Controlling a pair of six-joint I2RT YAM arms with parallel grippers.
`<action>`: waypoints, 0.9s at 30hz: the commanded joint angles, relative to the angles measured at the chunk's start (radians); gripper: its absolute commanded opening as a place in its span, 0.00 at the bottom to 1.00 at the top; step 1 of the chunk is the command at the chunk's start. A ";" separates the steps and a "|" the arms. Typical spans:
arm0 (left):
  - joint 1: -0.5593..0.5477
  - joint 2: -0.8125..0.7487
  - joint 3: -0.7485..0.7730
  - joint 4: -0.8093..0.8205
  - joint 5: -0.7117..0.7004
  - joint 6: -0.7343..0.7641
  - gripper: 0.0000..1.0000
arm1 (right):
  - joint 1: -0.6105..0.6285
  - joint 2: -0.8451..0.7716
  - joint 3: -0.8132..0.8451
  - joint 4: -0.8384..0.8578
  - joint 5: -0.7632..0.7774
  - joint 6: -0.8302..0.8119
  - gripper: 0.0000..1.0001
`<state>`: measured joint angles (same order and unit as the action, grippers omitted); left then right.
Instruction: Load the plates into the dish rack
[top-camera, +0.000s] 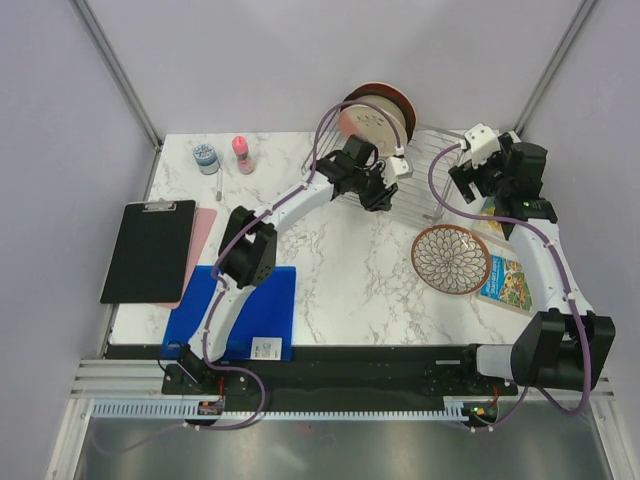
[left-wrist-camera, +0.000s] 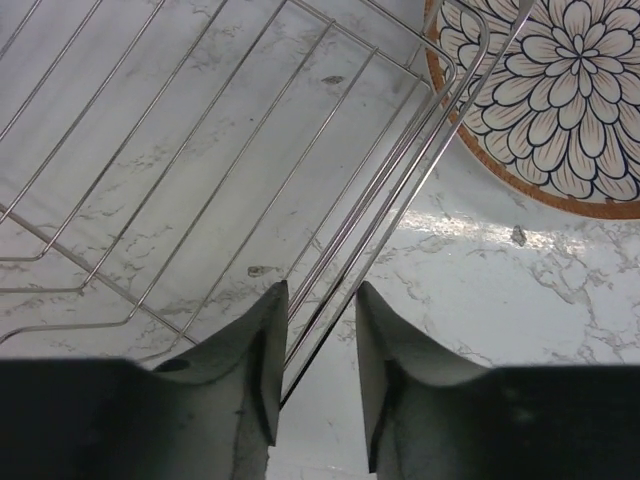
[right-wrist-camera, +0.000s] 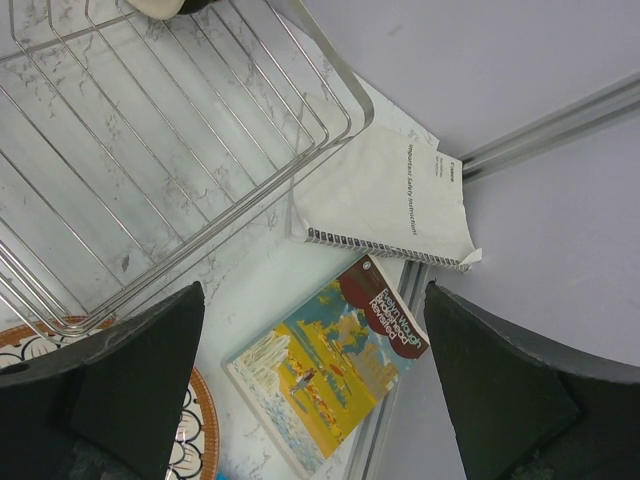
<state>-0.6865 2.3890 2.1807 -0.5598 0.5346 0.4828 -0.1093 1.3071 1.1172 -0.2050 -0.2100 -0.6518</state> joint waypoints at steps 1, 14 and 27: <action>-0.016 -0.059 -0.067 -0.057 0.041 0.106 0.28 | -0.007 0.017 0.015 0.004 -0.032 -0.006 0.98; 0.120 -0.117 -0.118 -0.182 0.022 0.474 0.02 | -0.007 0.049 0.020 -0.013 -0.086 0.006 0.96; 0.225 -0.315 -0.256 -0.523 0.145 1.206 0.02 | -0.006 0.115 0.032 -0.007 -0.189 0.044 0.93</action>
<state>-0.4694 2.2410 2.0247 -0.9356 0.7418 1.4158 -0.1116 1.4155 1.1172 -0.2268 -0.3382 -0.6247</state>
